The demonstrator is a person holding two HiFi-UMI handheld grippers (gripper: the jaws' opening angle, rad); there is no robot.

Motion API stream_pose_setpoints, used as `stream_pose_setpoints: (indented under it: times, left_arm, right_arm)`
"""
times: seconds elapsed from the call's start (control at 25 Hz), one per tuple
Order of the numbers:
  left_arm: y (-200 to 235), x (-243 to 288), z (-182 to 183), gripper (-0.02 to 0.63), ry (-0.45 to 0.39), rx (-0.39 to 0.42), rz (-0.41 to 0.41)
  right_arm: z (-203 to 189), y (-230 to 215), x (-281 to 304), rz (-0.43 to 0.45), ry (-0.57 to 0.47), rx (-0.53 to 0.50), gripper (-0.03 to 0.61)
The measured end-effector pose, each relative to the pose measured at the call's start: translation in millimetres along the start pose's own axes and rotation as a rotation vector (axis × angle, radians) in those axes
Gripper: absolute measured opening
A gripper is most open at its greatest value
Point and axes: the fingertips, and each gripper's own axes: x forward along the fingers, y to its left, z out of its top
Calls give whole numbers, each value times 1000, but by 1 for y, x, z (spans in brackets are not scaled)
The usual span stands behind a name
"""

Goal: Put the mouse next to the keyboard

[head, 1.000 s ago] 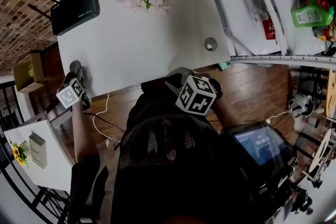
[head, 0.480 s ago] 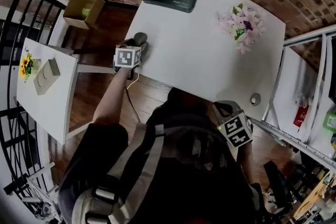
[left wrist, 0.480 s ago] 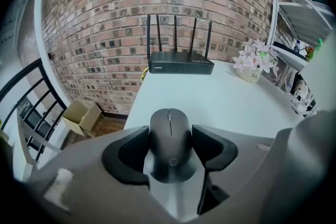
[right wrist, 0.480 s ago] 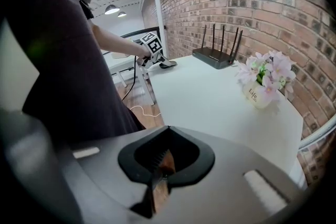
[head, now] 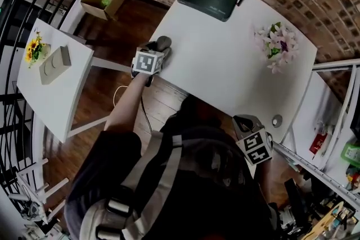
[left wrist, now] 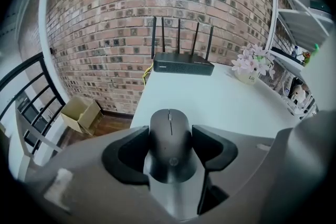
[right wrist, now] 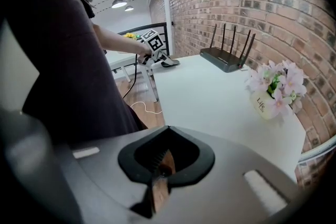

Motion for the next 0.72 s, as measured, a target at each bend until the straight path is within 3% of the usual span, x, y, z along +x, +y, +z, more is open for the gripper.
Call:
stream_pose_setpoints:
  times: [0.4,0.72]
  left_arm:
    - [2,0,-1,265,35,-9,-12]
    - [-8,-1,-2,265,43,-8,-1]
  right_arm:
    - [-4,13,3,-3,33,34,6]
    - [-12,16,-3,-23,-7,69,6]
